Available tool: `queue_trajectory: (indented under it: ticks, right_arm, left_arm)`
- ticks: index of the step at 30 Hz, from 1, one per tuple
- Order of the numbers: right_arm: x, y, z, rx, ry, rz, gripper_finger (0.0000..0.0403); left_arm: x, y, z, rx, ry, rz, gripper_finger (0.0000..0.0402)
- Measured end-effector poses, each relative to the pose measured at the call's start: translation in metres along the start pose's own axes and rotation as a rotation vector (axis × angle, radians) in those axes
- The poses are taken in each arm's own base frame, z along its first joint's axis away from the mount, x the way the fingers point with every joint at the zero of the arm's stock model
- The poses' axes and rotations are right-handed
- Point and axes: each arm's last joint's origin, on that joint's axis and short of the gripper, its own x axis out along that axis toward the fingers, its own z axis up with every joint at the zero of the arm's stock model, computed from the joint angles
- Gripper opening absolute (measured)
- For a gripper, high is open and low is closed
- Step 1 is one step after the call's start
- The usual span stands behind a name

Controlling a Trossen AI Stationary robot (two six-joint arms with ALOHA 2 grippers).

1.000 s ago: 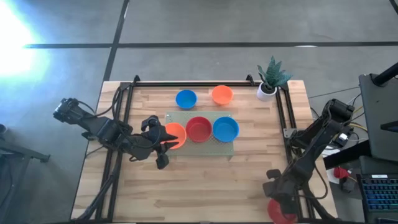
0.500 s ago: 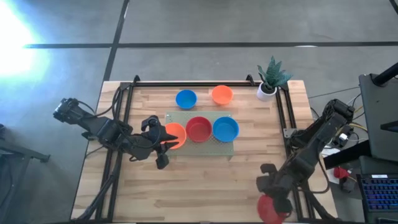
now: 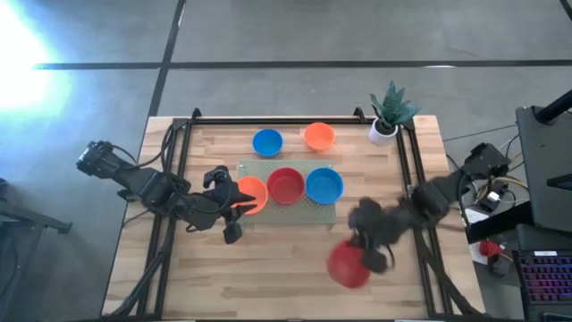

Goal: Pick & Place Mini bowls
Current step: Stack the red bowl on top of the other red bowls on the shelf

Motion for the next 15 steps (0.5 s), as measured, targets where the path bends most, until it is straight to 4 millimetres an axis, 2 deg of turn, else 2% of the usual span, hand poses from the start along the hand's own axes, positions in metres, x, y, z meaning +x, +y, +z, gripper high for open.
queue_trajectory:
  ticks: [3,8,15]
  right_arm:
    - [-0.010,-0.015,0.026,0.081,-0.076,-0.016,0.0008]
    - [-0.021,-0.045,0.058,0.153,-0.151,-0.044,0.0008]
    - [-0.012,-0.089,0.090,0.218,-0.156,-0.101,0.0008]
  left_arm:
    - [0.000,0.000,0.000,0.000,0.001,-0.002,0.0078]
    - [0.000,0.000,0.000,0.000,0.001,-0.002,0.0078]
    - [0.000,0.000,0.000,-0.013,0.001,-0.001,0.0078]
